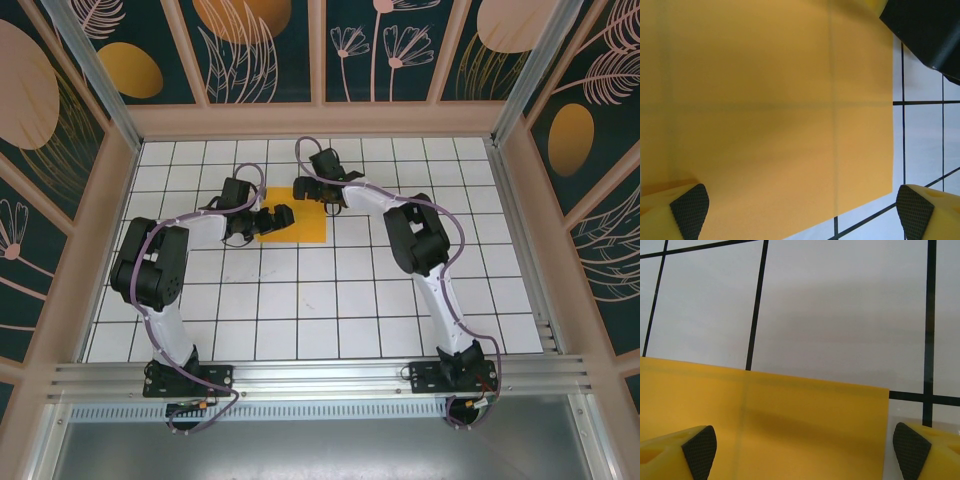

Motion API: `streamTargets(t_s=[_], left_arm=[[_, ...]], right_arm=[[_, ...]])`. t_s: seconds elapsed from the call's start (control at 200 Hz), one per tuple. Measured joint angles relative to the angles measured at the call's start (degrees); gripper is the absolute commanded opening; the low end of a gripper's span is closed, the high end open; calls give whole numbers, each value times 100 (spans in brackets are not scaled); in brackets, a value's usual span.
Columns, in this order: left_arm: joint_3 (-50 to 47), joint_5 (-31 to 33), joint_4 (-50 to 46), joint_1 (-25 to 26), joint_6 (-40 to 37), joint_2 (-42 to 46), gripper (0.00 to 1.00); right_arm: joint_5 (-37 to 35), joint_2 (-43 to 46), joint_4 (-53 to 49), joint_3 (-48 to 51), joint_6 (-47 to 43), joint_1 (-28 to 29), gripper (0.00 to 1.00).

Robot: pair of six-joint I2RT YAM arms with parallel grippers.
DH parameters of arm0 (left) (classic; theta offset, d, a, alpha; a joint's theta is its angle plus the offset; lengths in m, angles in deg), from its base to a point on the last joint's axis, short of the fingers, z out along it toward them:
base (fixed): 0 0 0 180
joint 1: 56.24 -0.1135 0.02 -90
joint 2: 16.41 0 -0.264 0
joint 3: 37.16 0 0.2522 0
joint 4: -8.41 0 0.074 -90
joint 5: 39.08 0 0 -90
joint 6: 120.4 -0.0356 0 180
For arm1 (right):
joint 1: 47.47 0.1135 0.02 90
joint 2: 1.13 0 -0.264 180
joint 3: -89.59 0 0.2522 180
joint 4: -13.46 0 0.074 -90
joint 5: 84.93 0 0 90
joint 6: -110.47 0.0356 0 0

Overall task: Fold a paper plane with a square sheet of paper (fold left side to right side)
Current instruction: Pick up the square sheet of paper from the center of the table.

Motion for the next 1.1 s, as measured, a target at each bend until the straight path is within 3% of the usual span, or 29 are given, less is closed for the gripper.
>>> streamTargets(t_s=[0.616,1.096], left_arm=[[26,-4,0,0,42,-26,99],[31,-4,0,0,42,-28,98]], right_arm=[[-37,7,-92,9,-210,140,91],[387,238,-70,337,-205,225,88]])
